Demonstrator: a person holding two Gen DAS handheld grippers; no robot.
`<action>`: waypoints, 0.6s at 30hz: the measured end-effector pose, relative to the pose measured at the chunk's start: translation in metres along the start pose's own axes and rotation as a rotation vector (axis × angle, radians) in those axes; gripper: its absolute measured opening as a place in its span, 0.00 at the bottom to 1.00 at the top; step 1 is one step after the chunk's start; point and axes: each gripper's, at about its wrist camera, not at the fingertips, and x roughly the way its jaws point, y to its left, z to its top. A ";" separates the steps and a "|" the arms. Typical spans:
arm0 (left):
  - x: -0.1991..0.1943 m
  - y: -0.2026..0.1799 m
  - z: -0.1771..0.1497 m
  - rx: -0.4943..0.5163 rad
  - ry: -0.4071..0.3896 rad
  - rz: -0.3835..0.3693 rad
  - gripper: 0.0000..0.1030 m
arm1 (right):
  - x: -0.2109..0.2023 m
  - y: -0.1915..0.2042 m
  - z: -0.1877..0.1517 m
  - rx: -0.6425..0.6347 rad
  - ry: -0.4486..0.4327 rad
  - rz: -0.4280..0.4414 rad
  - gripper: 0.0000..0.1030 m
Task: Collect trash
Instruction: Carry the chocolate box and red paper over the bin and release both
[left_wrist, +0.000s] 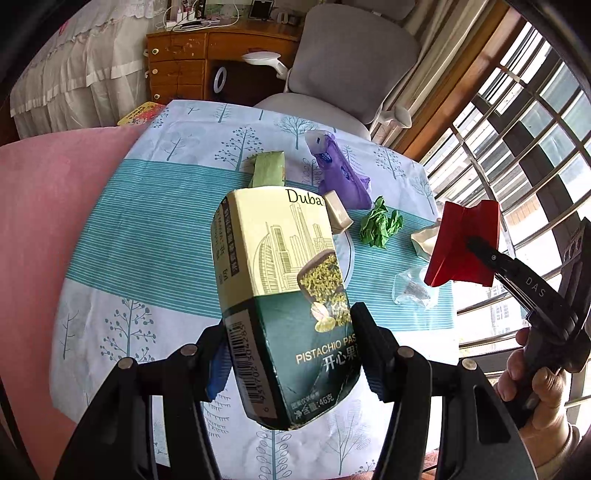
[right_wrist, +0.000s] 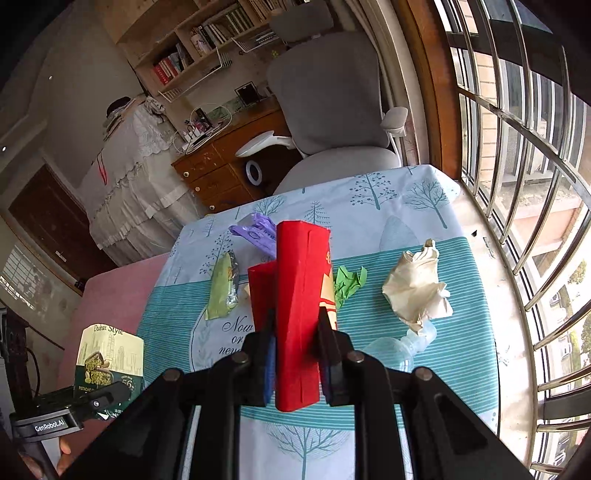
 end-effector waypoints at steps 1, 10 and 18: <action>-0.008 0.000 -0.006 0.014 -0.005 -0.008 0.55 | -0.009 0.004 -0.004 0.015 -0.013 0.014 0.17; -0.079 0.021 -0.077 0.194 -0.018 -0.092 0.55 | -0.084 0.054 -0.098 0.078 -0.069 0.008 0.16; -0.125 0.065 -0.163 0.323 -0.004 -0.142 0.55 | -0.116 0.108 -0.230 0.113 0.029 -0.071 0.16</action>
